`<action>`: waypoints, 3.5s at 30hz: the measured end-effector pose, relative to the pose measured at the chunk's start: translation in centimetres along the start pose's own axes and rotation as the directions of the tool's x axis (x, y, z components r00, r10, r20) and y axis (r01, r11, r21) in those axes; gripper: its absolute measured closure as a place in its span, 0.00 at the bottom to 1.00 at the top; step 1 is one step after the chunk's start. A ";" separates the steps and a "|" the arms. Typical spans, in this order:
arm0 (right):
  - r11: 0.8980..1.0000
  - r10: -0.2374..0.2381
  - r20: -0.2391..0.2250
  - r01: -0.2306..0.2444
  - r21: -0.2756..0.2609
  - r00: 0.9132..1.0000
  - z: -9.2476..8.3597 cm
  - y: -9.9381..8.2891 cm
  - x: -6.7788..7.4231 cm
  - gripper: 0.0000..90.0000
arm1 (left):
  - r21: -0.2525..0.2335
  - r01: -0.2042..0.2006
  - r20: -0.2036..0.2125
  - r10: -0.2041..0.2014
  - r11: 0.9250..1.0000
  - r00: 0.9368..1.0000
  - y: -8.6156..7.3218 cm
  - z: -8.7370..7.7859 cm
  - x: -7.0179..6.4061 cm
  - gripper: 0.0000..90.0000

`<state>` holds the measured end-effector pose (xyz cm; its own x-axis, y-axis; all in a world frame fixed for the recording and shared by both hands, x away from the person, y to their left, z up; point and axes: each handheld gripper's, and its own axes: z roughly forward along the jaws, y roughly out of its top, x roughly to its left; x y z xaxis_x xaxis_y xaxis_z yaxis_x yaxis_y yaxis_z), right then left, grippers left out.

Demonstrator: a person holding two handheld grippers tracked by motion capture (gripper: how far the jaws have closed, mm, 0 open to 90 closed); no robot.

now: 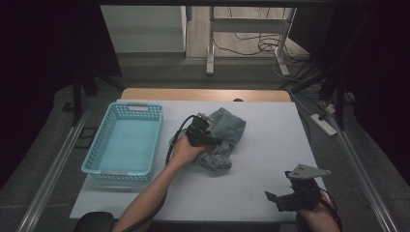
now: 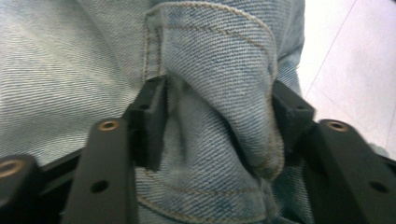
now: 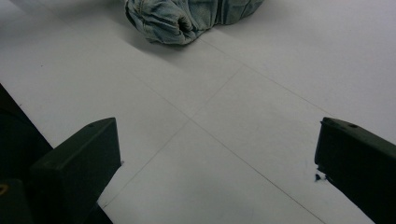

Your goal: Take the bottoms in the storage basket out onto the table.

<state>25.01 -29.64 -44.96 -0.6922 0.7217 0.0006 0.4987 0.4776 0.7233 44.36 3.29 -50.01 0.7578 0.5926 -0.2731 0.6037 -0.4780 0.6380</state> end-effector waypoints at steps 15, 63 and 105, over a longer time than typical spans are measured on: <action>1.000 -0.005 0.002 0.005 0.010 1.000 0.1 0.0 0.1 0.01 | 0.045 -0.016 0.005 0.016 0.999 1.000 0.6 0.4 -0.8 0.24; 1.000 -0.010 0.003 0.010 0.011 1.000 0.1 0.0 0.1 0.01 | -0.072 -0.088 0.088 0.095 0.994 0.992 0.6 -3.7 -2.2 0.00; 1.000 -0.012 -0.006 0.012 -0.003 1.000 -0.1 0.0 0.1 0.01 | -0.157 -0.084 0.110 0.102 0.984 0.989 -1.0 -7.1 -3.2 0.00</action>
<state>24.90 -29.62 -44.91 -0.7010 0.7131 -0.0043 0.4885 0.4847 0.7256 39.57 6.51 -44.65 0.8382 0.4655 -0.2843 0.4914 -0.4183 0.7639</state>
